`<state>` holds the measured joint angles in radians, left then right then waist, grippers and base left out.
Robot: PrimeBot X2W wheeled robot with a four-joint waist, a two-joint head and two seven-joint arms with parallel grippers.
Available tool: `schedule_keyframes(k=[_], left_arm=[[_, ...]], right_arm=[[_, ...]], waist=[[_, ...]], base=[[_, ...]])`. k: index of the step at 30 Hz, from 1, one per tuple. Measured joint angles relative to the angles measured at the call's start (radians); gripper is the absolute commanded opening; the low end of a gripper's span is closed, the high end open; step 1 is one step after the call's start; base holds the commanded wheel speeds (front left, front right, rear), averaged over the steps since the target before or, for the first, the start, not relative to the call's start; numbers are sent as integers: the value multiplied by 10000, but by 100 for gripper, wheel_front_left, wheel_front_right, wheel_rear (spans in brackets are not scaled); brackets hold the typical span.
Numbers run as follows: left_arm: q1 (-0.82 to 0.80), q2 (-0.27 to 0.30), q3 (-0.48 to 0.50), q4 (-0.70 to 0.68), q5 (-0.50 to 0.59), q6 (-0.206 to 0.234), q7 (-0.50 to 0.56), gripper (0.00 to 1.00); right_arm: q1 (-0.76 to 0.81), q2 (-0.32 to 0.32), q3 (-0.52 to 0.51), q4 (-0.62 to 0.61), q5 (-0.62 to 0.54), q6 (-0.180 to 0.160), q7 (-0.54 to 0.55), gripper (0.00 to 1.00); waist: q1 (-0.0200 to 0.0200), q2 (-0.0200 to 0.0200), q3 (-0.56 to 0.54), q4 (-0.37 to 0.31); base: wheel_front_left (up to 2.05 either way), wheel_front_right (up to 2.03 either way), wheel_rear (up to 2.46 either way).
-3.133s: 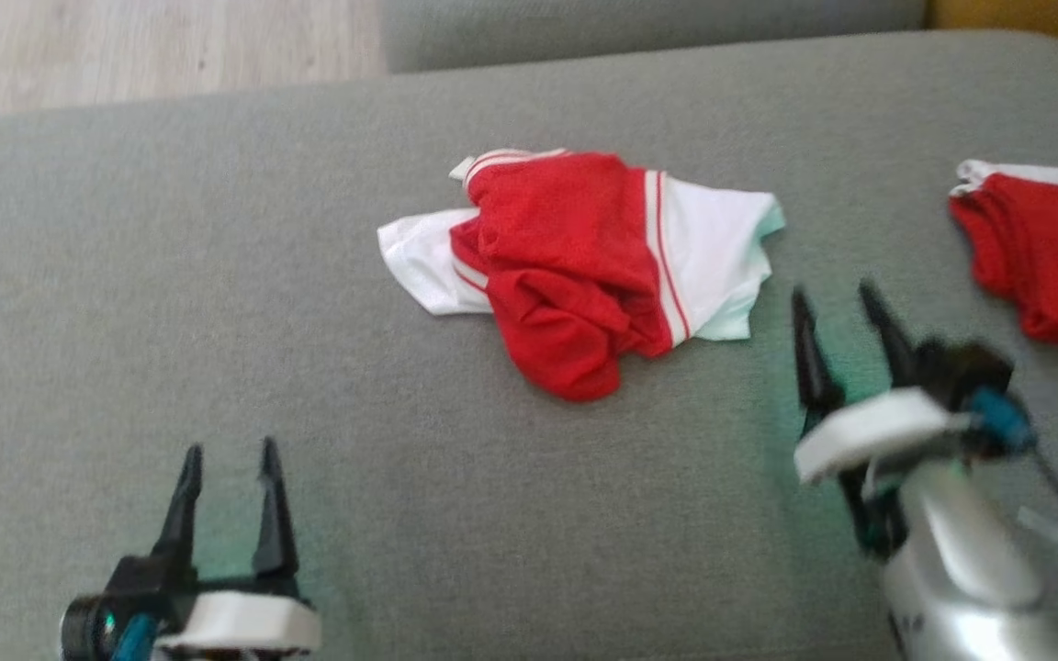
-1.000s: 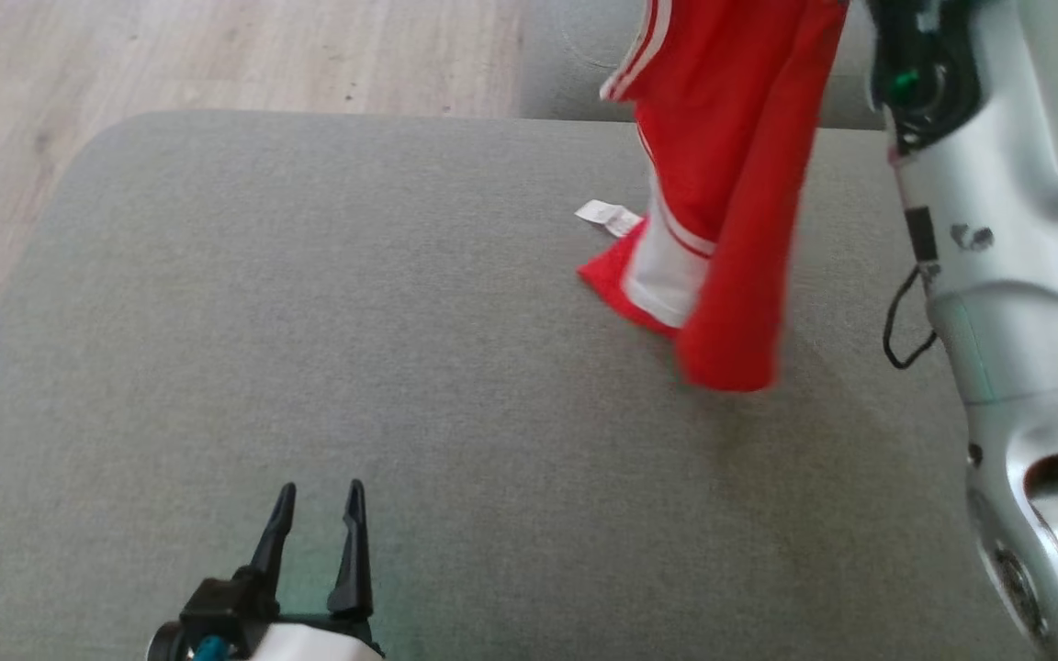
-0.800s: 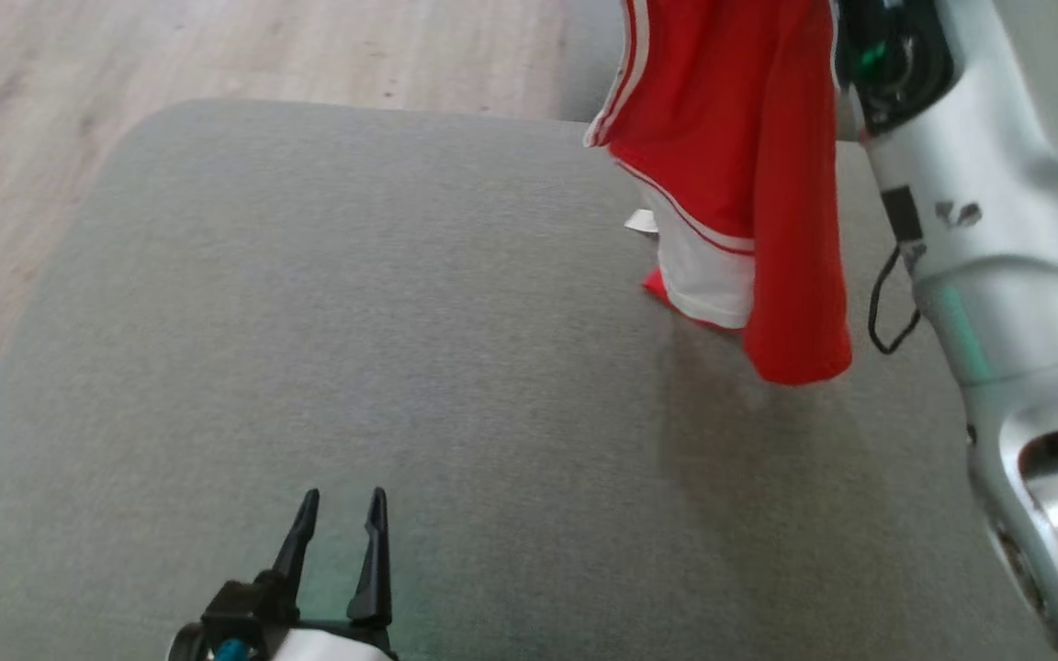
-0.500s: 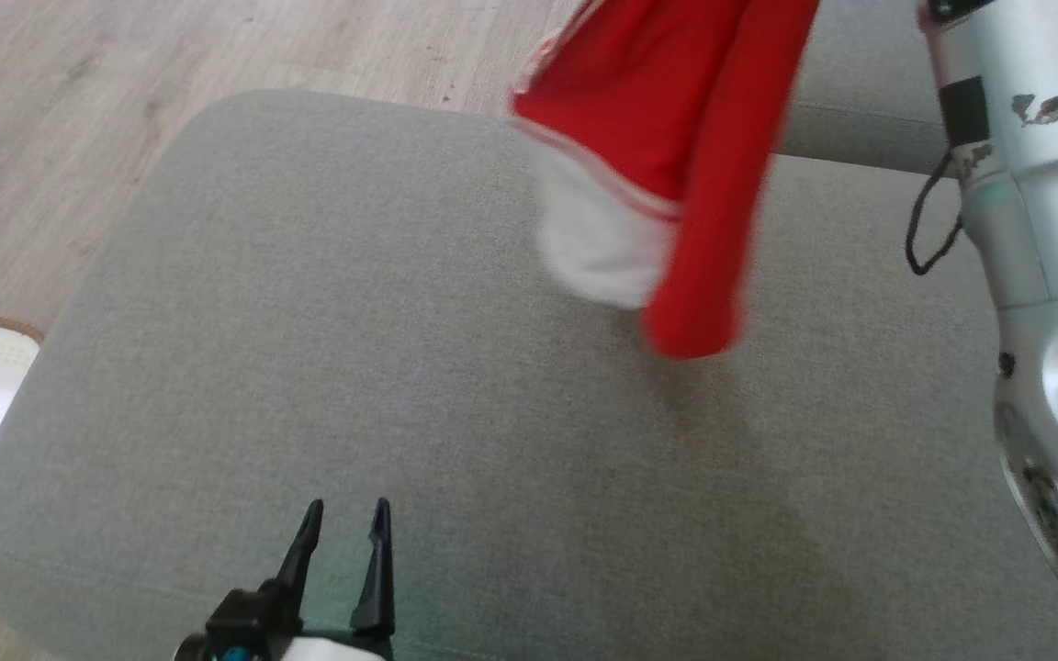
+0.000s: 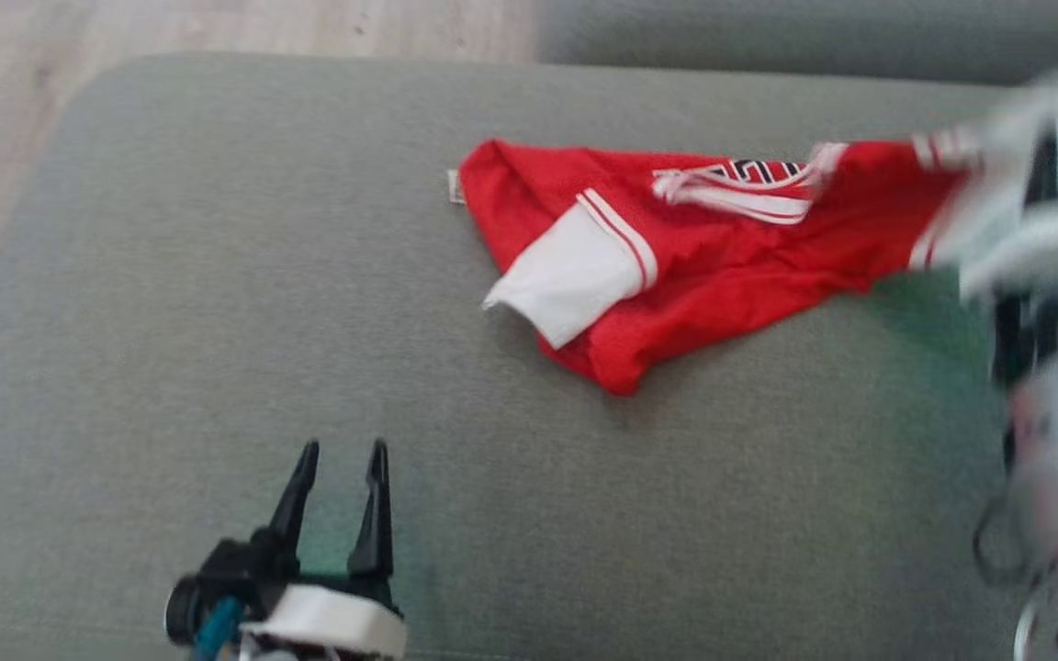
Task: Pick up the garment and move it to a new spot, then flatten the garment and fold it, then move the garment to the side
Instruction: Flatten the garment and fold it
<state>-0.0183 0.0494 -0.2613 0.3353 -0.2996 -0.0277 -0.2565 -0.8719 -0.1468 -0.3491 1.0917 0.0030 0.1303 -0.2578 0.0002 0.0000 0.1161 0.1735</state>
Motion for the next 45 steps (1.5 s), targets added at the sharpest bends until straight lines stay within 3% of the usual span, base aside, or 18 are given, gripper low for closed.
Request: schedule_keyframes(k=[1, 2, 3, 4, 9, 15, 21, 34, 45], left_arm=[[-133, -4, -10, -25, 0, -4, 0, 100], [-256, -4, -15, -38, 0, -58, 0, 100], [-352, -4, -15, -50, 0, -90, 0, 100], [-433, -8, -13, -54, 2, -92, 0, 100], [-668, -8, 6, -59, 35, -176, 0, 100], [-1113, -10, -332, 36, 52, -445, 0, 100], [-1745, -15, -1289, 679, -242, -788, 0, 100], [-3330, 27, -2535, 1778, -2725, -957, -15, 100], [-4101, 288, -3958, 1776, -3530, -961, -15, 100]], right_arm=[[444, -2, -460, 12, -278, 0, 0, 0], [827, 48, -788, -2, -556, 0, 2, 9], [1127, 138, -1011, -77, -832, 0, 2, 84], [1348, 297, -1239, -240, -986, 0, 4, 100], [1964, 922, -596, -1795, -1083, 0, 17, 100], [3500, 918, 2236, -3591, 1191, 0, 17, 100], [4586, 941, 3522, -4775, 2186, 0, 17, 100], [4569, 945, 4401, -5497, 2731, 0, 17, 100], [4569, 947, 4474, -5448, 2909, 0, 17, 100]], waist=[[0, 0, 91, -83], [0, 0, 180, -171], [0, 0, 258, -259], [0, 0, 327, -355], [-1, 0, 588, -870], [-2, 0, 785, -1392], [-2, 0, 1052, -1935], [-2, 0, 1944, -3081], [-2, 0, 2126, -3223]], base=[[0, 0, 0], [0, 0, 0], [0, 0, 0], [0, 0, 0], [0, 0, 0], [0, 0, 0], [0, 0, 0], [0, 0, 0], [0, 0, 0]])
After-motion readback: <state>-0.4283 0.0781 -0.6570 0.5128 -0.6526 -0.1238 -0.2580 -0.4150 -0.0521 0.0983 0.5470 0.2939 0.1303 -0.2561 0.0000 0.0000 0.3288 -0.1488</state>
